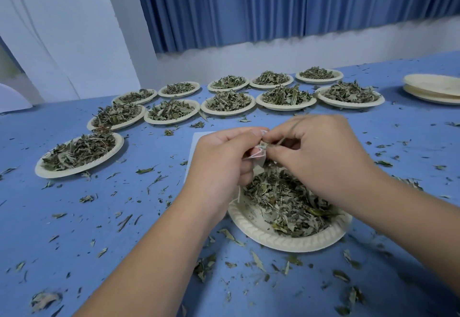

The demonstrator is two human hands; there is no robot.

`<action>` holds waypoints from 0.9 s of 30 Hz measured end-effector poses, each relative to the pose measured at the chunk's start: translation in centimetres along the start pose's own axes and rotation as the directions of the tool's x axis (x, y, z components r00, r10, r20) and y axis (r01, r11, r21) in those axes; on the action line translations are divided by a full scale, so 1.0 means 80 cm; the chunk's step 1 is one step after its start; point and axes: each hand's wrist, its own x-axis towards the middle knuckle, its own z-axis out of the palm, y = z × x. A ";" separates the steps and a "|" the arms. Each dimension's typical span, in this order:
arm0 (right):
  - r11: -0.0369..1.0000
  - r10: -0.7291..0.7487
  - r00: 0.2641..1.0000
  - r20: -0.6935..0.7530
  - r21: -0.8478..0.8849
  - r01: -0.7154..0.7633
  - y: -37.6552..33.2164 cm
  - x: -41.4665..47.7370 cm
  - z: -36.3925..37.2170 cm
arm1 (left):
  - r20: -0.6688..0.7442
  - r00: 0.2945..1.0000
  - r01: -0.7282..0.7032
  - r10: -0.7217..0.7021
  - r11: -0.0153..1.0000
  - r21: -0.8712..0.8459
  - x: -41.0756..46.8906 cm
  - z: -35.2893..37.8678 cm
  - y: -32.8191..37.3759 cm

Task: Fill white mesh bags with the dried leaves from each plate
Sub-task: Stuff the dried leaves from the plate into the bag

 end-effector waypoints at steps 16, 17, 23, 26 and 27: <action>0.891 0.150 0.962 0.228 0.391 -0.231 0.023 0.014 -0.006 | 0.047 0.996 0.085 -0.077 0.975 -0.205 -0.002 0.000 0.009; 0.876 0.131 0.946 0.296 0.413 -0.250 0.023 0.014 -0.007 | 0.054 0.995 0.092 -0.082 0.972 -0.218 -0.002 0.000 0.009; 0.676 0.118 0.887 0.447 0.618 -0.401 0.018 0.025 -0.008 | 0.057 0.996 0.078 -0.067 0.973 -0.217 -0.002 -0.002 0.012; 0.731 0.189 0.889 0.416 0.545 -0.410 0.013 0.032 -0.005 | 0.019 1.000 -0.002 0.003 0.998 -0.057 -0.004 -0.002 0.013; 0.760 0.207 0.889 0.408 0.506 -0.409 0.011 0.034 -0.004 | 0.006 1.000 -0.030 0.030 1.000 0.010 -0.005 -0.001 0.012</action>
